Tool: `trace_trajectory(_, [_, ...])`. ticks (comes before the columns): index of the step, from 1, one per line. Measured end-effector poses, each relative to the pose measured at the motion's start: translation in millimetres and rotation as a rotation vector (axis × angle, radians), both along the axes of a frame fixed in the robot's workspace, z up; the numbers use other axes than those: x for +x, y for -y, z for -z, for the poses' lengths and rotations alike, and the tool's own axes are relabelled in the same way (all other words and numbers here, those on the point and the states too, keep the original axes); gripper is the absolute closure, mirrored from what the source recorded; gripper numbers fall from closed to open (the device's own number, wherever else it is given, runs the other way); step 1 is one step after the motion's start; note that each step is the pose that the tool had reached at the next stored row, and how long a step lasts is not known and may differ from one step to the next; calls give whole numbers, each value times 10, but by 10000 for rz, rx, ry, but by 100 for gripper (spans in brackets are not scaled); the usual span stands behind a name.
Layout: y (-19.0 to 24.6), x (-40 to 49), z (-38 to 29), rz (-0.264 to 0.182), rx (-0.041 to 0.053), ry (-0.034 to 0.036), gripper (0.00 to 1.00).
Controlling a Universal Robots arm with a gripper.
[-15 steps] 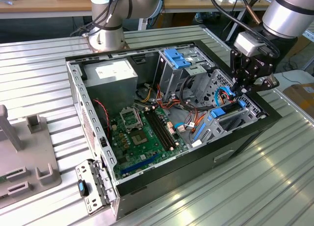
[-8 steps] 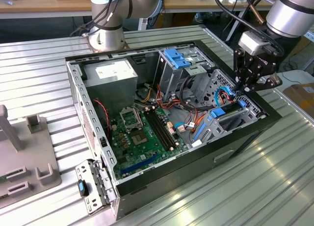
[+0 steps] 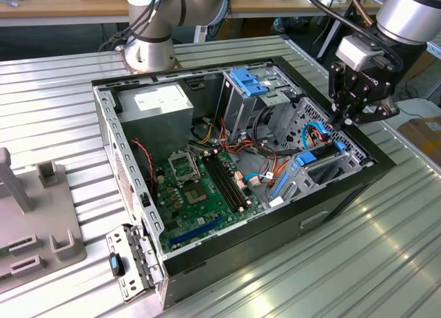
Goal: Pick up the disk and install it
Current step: 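Insert the second disk wire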
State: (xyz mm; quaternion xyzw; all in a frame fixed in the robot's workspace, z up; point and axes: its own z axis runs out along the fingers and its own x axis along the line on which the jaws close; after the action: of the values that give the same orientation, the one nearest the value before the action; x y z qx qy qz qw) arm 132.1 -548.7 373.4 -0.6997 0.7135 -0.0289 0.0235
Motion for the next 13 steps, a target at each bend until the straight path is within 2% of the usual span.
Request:
trace_trajectory(3, [0, -14, -93, 1, 2, 98, 76])
trace_trajectory(4, [0, -55, -95, -1, 3, 169, 76])
trace_trajectory(5, [0, -135, -95, -1, 2, 247, 76])
trace_trajectory(6, [1, -181, -95, -1, 2, 283, 76])
trace_trajectory(8, [11, -235, -96, 0, 0, 306, 76])
trace_trajectory(13, [61, -292, -96, 5, 0, 311, 76])
